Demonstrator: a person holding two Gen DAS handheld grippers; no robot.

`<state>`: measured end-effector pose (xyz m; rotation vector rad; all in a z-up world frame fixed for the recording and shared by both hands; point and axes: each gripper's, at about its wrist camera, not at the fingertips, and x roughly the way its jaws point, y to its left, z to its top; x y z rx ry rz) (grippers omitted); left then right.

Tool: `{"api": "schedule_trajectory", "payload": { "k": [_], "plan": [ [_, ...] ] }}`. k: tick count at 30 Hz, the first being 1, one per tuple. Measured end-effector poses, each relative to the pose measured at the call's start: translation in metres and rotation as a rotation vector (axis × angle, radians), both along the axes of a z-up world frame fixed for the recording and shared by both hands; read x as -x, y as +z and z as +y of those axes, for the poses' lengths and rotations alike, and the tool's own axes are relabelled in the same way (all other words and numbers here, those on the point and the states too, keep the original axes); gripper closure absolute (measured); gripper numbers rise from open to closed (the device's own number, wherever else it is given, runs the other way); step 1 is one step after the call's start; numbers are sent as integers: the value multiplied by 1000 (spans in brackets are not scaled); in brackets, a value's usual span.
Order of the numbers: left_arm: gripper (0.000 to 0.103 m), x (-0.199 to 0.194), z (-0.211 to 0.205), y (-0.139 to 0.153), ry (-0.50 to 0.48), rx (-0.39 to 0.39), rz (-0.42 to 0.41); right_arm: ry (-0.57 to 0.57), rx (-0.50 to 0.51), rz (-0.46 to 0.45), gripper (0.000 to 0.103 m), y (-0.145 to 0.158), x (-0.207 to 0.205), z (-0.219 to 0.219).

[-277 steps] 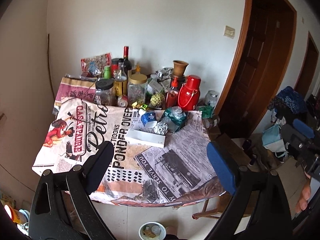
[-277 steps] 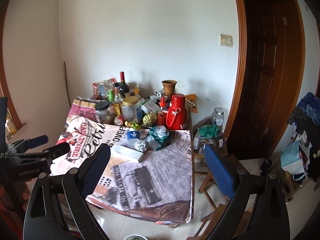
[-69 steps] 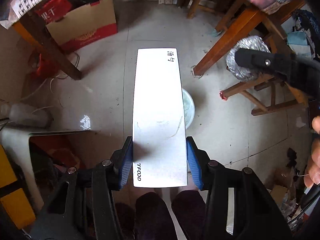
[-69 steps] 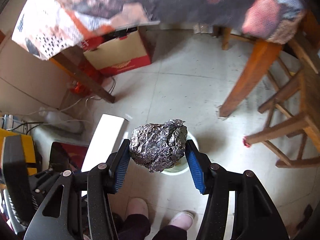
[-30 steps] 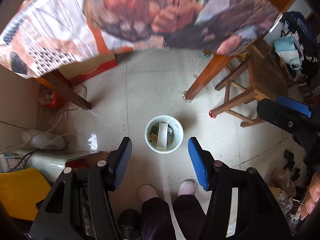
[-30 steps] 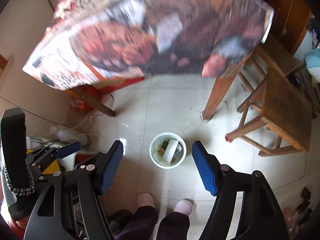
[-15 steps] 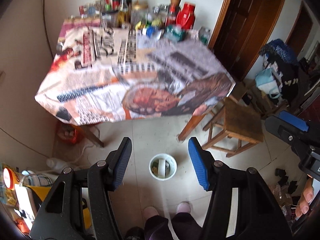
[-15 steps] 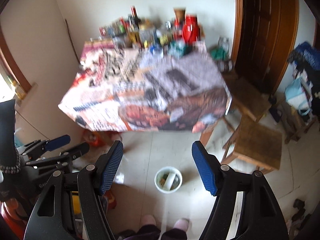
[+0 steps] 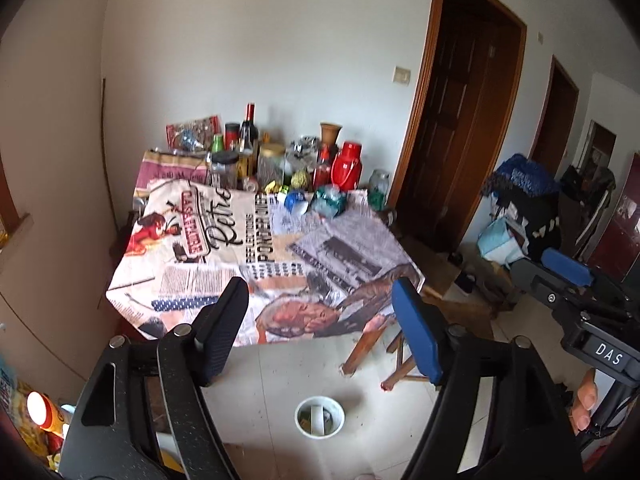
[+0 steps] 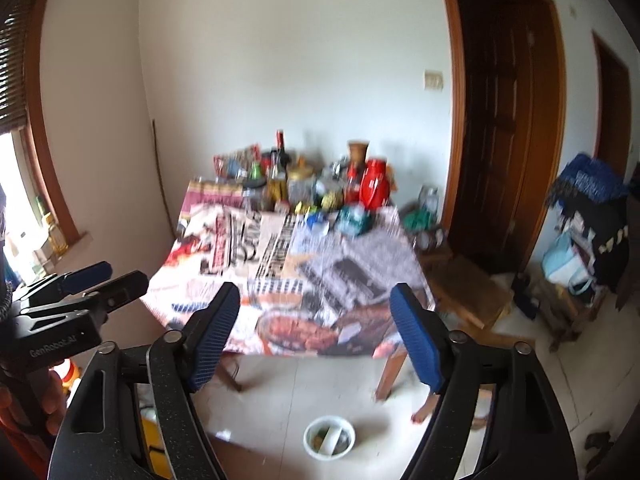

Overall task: Collect trash
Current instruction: 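Raise both empty tools back toward the table, then grasp the blue Lucky cup with the left tool while the right tool grasps the green plastic bag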

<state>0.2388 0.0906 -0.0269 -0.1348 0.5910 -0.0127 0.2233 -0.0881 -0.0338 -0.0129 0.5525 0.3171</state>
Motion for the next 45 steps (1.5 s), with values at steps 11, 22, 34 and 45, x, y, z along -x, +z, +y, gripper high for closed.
{"api": "schedule_trajectory", "payload": {
  "k": [11, 22, 34, 45],
  "plan": [
    [30, -22, -3, 23, -30, -12, -78, -57, 38, -162, 9, 24, -13, -6],
    [4, -105, -26, 33, 45, -59, -156, -70, 24, -186, 3, 25, -107, -34],
    [2, -224, -63, 28, 150, -29, -129, 3, -5, -124, 2, 24, -213, -84],
    [1, -293, -46, 0, 246, -30, -41, 52, -74, 42, 2, -7, -287, -89]
  ]
}}
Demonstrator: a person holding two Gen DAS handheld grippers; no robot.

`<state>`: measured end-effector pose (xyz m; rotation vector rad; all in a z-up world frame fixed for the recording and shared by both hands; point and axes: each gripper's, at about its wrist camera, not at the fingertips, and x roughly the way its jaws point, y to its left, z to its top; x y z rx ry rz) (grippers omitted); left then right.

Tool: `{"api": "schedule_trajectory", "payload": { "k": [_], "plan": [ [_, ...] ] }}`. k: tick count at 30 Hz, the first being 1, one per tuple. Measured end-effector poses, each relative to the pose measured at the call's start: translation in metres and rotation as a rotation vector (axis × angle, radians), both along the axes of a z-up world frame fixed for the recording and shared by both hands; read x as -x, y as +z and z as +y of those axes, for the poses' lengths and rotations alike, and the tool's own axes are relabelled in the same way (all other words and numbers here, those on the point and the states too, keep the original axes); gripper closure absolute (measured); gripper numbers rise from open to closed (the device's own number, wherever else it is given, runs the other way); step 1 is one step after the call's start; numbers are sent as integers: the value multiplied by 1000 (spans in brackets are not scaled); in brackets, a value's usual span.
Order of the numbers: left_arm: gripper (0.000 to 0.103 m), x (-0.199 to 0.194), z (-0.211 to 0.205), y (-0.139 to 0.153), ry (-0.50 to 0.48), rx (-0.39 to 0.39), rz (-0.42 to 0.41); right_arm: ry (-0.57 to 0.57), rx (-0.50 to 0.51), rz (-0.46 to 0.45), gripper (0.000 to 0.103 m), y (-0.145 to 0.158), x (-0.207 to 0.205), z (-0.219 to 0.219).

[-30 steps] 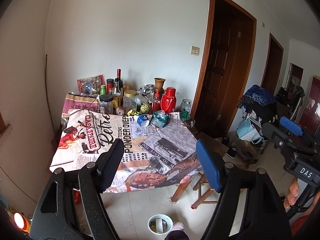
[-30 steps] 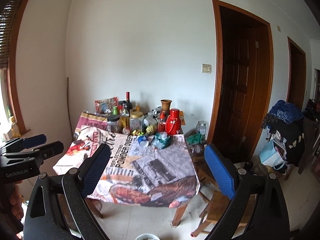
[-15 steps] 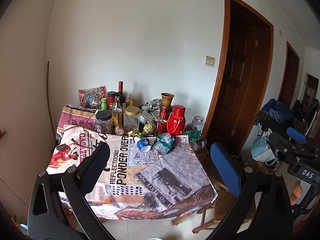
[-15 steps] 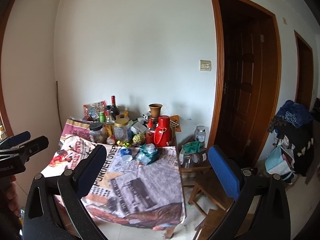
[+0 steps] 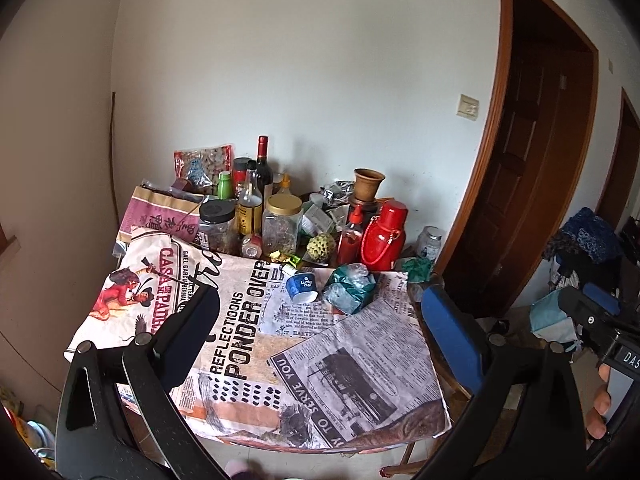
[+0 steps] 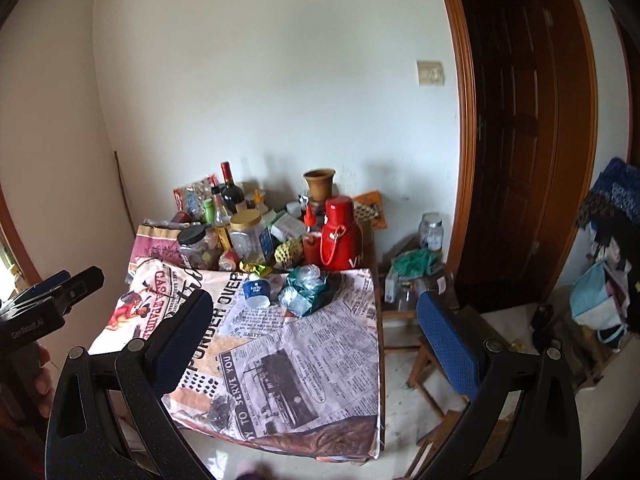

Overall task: Collect trash
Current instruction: 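Grasp the blue Lucky cup with the left tool while the right tool grasps the green plastic bag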

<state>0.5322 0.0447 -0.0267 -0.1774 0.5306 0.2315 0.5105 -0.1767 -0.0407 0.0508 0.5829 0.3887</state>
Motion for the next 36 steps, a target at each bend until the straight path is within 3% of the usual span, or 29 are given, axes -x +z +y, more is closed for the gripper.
{"api": "schedule_trajectory", "payload": {
  "k": [8, 18, 30, 36],
  "plan": [
    [1, -67, 39, -27, -43, -4, 61, -42, -14, 118, 2, -31, -60, 29],
    [1, -174, 127, -51, -73, 32, 102, -74, 19, 273, 2, -89, -168, 97],
    [1, -262, 172, -132, -137, 79, 326, -119, 97, 538, 4, -210, -281, 146],
    [1, -288, 173, -176, -188, 150, 438, -146, 47, 659, 14, -254, -310, 142]
  ]
}}
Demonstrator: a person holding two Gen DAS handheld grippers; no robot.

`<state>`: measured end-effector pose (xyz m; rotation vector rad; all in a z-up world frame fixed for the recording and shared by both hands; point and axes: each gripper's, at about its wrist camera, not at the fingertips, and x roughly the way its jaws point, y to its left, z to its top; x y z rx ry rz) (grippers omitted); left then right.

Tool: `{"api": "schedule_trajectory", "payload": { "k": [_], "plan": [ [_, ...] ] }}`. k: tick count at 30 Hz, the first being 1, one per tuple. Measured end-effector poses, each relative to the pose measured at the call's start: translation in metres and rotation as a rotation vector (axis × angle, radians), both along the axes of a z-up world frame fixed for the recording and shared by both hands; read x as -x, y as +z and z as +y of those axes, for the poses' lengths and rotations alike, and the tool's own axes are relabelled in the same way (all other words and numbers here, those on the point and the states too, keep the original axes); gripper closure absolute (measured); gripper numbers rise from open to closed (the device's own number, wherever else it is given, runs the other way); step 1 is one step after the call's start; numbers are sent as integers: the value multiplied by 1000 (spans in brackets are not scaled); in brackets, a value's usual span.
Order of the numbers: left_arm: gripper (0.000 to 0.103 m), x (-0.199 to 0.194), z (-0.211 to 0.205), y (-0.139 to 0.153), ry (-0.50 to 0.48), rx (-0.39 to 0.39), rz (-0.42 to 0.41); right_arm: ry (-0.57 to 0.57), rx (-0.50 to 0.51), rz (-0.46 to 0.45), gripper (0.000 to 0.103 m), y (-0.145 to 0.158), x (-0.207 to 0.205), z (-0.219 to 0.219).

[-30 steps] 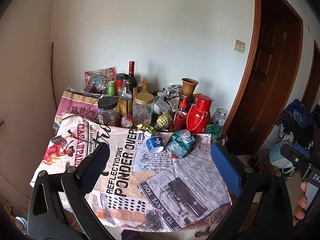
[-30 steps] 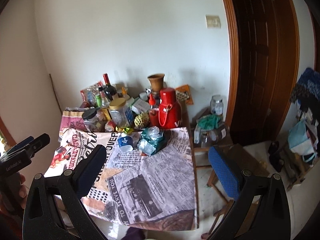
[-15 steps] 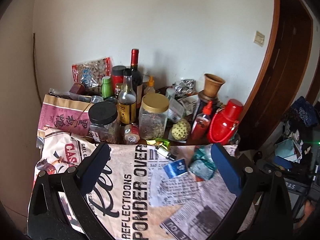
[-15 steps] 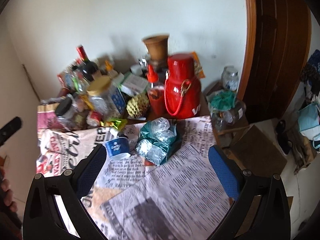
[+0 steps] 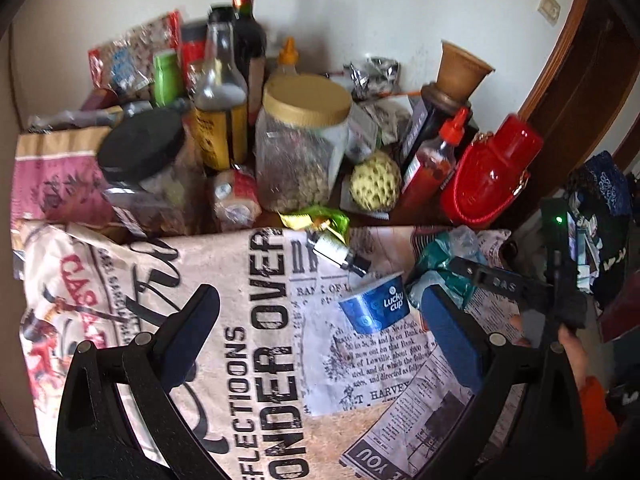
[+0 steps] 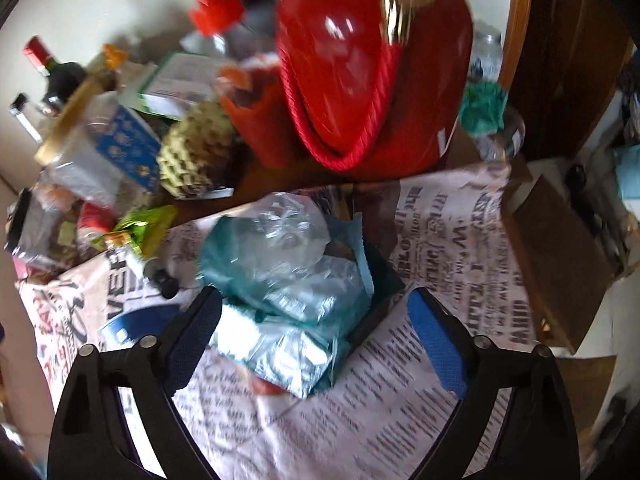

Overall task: Collect trash
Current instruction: 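Grasp the blue Lucky cup with the left tool while the right tool grasps the green plastic bag, then carry the Lucky cup and green bag down toward the white bucket with both tools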

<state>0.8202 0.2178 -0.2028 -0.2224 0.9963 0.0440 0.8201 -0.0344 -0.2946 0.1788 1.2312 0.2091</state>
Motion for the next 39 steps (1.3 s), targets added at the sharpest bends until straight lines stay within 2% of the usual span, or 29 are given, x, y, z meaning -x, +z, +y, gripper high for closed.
{"api": "schedule_trajectory", "payload": {
  "k": [2, 6, 7, 10, 11, 13, 19, 22, 24, 25, 27, 31, 33, 36, 39],
  "plan": [
    [1, -6, -4, -12, -10, 16, 27, -6, -7, 16, 29, -8, -4, -1],
    [1, -18, -15, -34, -41, 39, 75, 4, -23, 12, 42, -14, 0, 1],
    [1, -21, -18, -39, -50, 46, 87, 15, -18, 4, 52, -13, 3, 2],
    [1, -29, -25, -53, -74, 74, 123, 27, 2, -15, 64, -11, 13, 6],
    [1, -31, -26, -57, -76, 85, 127, 28, -1, -19, 76, -9, 17, 5],
    [1, -36, -29, -65, -63, 109, 133, 10, -29, -23, 82, -4, 26, -1],
    [1, -51, -35, -89, -18, 192, 183, -76, -21, -107, 85, 36, 65, -29],
    [2, -60, -41, -99, -10, 186, 200, -103, 12, -154, 85, 58, 86, -40],
    [3, -65, -43, -104, 11, 174, 208, -120, -1, -168, 85, 72, 94, -51],
    [4, -66, -42, -108, 25, 177, 212, -127, -8, -169, 85, 74, 93, -54],
    [15, -69, -41, -117, 50, 204, 236, -139, -13, -175, 85, 82, 101, -59],
    [30, -72, -41, -133, 66, 239, 271, -163, -13, -190, 85, 92, 114, -66],
    [33, -70, -43, -134, 57, 260, 267, -174, -13, -198, 85, 98, 121, -72],
    [33, -64, -51, -125, 38, 206, 234, -179, -13, -211, 85, 102, 126, -76],
    [33, -49, -61, -100, 2, 152, 163, -172, -12, -229, 85, 110, 131, -80]
  ]
}}
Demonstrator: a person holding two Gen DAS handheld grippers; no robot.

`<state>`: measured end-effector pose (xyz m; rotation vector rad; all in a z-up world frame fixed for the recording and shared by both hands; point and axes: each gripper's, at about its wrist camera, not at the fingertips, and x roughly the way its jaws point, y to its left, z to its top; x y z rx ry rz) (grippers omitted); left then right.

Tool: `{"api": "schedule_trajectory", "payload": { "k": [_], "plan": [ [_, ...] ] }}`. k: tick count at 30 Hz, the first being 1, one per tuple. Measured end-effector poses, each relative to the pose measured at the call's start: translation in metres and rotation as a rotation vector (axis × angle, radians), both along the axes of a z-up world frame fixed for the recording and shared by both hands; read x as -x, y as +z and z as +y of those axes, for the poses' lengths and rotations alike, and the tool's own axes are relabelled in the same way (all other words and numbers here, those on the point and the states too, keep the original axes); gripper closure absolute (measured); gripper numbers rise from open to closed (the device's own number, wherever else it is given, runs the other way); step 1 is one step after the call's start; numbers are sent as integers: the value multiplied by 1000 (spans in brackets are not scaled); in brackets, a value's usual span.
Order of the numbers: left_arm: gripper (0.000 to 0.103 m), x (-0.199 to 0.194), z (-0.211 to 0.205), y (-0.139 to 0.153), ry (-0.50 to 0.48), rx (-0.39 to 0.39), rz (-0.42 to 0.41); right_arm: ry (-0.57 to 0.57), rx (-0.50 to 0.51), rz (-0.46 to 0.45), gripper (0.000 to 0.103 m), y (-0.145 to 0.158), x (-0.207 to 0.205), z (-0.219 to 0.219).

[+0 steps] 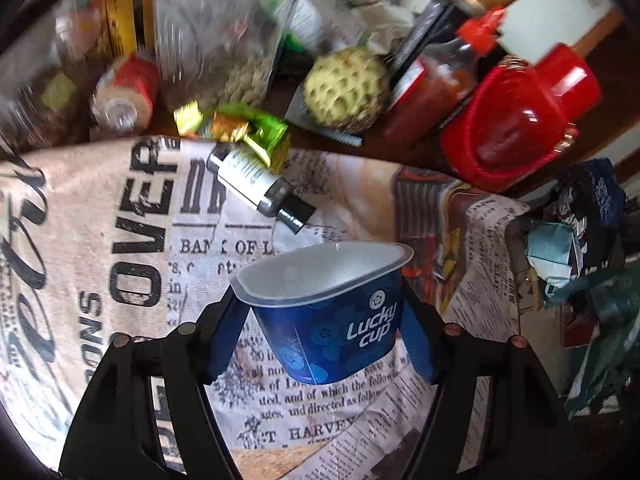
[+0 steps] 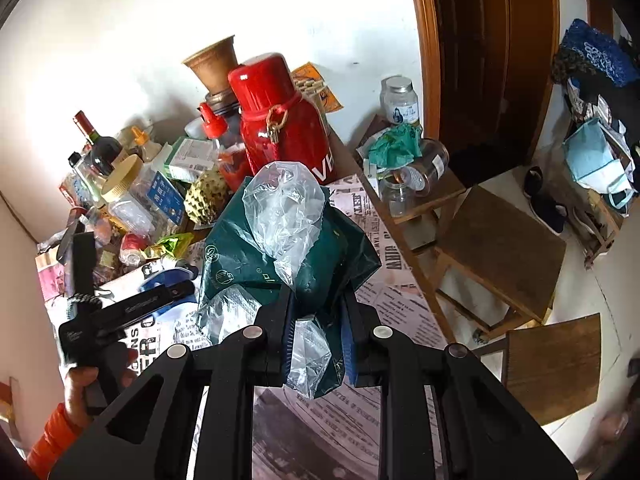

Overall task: Collect trash
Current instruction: 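Carry the Lucky cup and green bag down toward the white bucket with both tools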

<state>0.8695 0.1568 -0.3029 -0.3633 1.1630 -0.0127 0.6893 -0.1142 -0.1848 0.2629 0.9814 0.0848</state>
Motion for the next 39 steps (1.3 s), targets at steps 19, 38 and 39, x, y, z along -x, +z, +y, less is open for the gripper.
{"api": "schedule_trajectory", "payload": {
  "k": [19, 38, 39],
  "plan": [
    [34, 177, -86, 194, 32, -157, -443, 172, -41, -263, 85, 94, 101, -57],
    [34, 374, -125, 293, 94, -227, -680, 272, -72, -419, 85, 144, 215, -73],
    [34, 383, -123, 294, 86, -226, -686, 270, -72, -422, 85, 144, 222, -70]
  ]
}}
